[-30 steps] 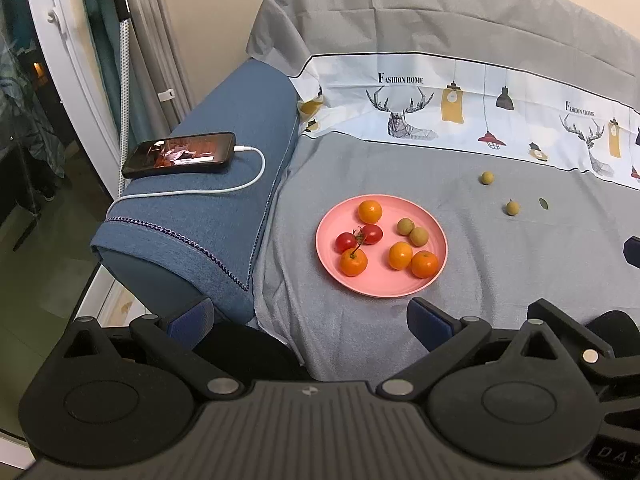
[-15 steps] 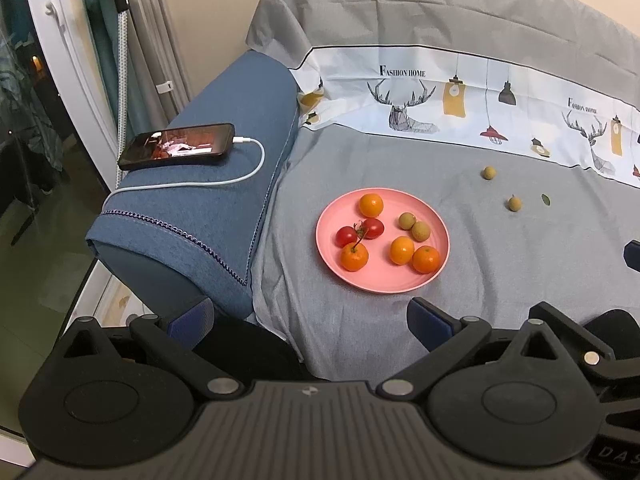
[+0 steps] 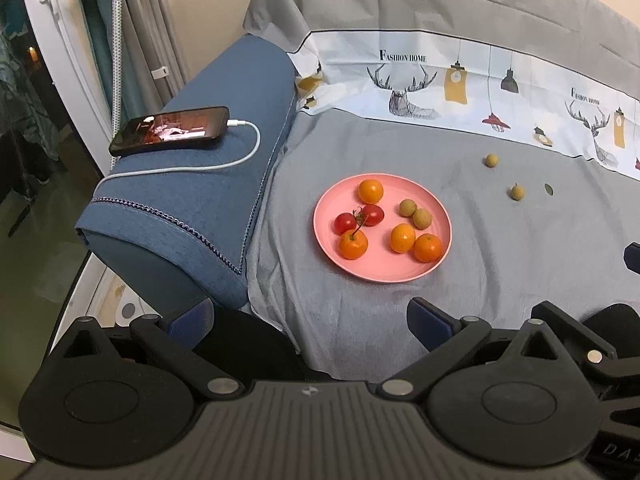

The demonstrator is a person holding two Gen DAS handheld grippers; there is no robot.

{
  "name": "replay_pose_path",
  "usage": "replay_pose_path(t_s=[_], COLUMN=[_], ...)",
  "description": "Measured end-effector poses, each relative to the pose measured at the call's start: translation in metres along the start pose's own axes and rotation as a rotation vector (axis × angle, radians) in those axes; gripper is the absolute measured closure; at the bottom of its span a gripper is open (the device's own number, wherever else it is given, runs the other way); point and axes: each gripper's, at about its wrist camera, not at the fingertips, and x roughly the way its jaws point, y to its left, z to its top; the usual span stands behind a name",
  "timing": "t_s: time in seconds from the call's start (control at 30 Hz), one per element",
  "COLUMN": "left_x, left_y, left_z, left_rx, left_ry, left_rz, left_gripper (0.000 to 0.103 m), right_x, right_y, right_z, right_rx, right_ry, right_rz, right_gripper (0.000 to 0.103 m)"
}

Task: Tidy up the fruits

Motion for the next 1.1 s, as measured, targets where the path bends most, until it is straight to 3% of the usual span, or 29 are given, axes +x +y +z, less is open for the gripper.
replay_pose_path(t_s=[0.83,1.1], left_x=[0.067,0.105], left_y=[-0.025,-0.041], left_z=[0.02,0.044], left_rx=[0.065,0.08], left_ry=[0.149,0.209], left_rz=[0.003,0.005], left_gripper=[0.0,0.0], right_x=[0.066,0.113], right_y=[-0.031,-0.081], right_z=[-0.01,-0.019], right_rx=[0.1,0.221], right_ry=[0.156,0.19], right_rz=[0.018,-0.095], right_gripper=[0.001,0.001])
